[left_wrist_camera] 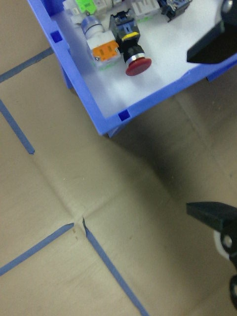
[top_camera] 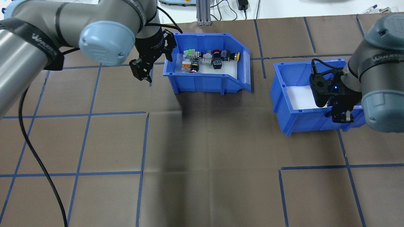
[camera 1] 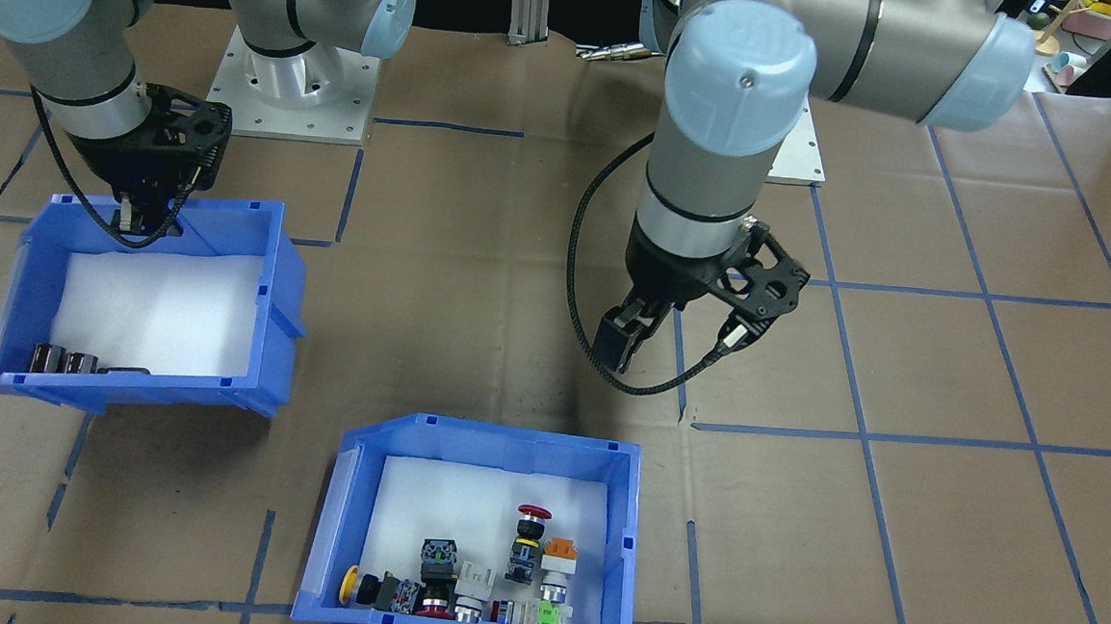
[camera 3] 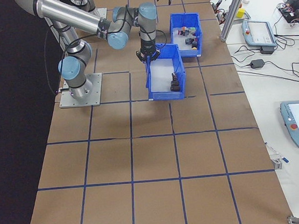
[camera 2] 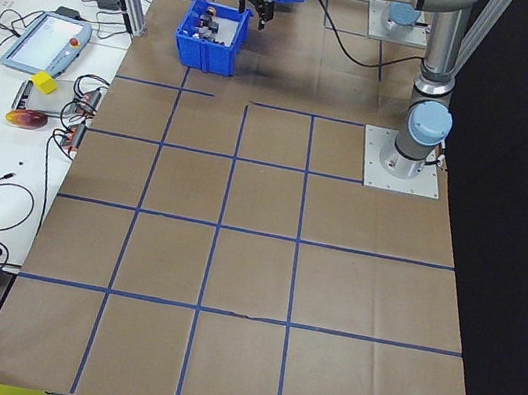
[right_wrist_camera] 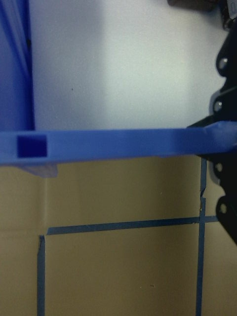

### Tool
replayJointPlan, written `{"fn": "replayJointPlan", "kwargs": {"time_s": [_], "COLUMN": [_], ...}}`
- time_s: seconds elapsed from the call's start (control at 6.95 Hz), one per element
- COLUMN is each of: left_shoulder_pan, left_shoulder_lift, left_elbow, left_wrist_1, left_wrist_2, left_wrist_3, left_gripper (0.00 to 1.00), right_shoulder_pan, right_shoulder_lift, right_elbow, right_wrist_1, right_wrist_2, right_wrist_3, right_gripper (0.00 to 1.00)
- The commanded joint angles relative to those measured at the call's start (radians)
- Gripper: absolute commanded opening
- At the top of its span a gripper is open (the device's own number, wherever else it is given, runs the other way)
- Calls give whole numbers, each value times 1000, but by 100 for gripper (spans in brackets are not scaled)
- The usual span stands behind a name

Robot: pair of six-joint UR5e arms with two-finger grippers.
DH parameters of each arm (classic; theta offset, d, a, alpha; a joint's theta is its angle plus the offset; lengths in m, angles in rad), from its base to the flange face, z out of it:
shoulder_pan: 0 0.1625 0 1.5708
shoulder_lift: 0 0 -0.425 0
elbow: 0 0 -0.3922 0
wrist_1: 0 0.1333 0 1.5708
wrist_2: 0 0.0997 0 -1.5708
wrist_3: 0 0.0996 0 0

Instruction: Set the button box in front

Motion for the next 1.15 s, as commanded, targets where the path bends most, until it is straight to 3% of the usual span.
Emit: {"fn": "replayJointPlan", "kwargs": {"time_s": [0.0, 0.43, 0.58, 1.01], "left_shoulder_pan": [87, 225, 227, 232], "left_shoulder_lift": [160, 298, 339, 439], "left_elbow": [-36, -90, -99, -203], "left_wrist_1": [-171, -251, -251, -236], "left_wrist_2": [2, -6, -6, -9], "left_wrist_3": [345, 932, 1075, 1244], "left_gripper": [98, 99, 99, 99], "right_shoulder_pan": [2, 51, 112, 324], "right_shoulder_lift": [-78, -148, -167, -165], "right_elbow": [82, 143, 168, 172], "right_wrist_1": [-5, 1, -5, -8], "right_wrist_2": [1, 8, 7, 5], "right_wrist_3": [8, 124, 214, 435], "right_gripper": [9, 9, 9, 10]}}
